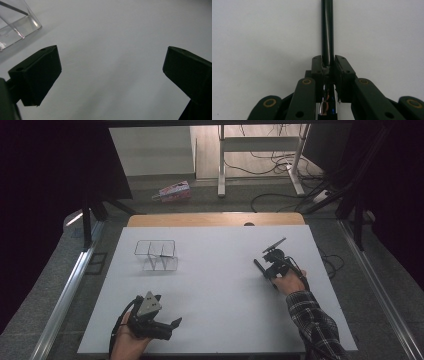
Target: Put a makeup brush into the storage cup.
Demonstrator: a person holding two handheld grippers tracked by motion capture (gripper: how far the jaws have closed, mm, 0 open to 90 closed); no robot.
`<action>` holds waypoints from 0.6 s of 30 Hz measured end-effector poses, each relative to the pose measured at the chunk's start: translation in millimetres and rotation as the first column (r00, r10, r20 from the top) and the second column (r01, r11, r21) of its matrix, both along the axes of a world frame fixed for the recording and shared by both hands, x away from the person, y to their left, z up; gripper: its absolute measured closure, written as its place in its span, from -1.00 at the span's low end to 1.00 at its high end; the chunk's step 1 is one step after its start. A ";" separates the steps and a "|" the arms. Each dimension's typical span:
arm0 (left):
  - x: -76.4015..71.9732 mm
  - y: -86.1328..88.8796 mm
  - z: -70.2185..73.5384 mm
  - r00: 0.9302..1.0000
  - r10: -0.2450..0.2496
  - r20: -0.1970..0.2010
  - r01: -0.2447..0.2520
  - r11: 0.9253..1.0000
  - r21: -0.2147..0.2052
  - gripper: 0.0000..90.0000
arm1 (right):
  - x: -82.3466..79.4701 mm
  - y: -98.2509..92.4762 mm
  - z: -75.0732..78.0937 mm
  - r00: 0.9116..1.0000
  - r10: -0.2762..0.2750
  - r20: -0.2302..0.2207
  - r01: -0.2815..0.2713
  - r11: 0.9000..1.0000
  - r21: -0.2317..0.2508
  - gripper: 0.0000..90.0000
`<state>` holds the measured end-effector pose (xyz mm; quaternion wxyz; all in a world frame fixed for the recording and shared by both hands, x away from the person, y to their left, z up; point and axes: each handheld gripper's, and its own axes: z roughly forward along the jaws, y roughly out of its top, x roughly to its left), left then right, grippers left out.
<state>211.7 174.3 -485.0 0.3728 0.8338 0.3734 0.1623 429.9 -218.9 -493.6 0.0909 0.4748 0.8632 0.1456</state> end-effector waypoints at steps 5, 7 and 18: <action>0.3 0.3 0.1 1.000 0.002 -0.002 -0.002 1.000 0.000 -0.94 | 0.5 0.1 1.2 0.999 0.032 -0.022 -0.032 0.999 -0.002 0.74; 0.4 0.2 0.3 1.000 0.003 -0.004 -0.003 1.000 -0.001 -0.94 | -0.8 0.2 3.1 0.999 0.039 -0.009 -0.039 0.999 -0.002 0.74; 0.3 1.4 1.7 1.000 -0.003 0.007 0.003 0.999 -0.036 -0.94 | -10.9 -2.1 20.5 0.993 0.106 0.047 -0.109 0.991 0.080 0.74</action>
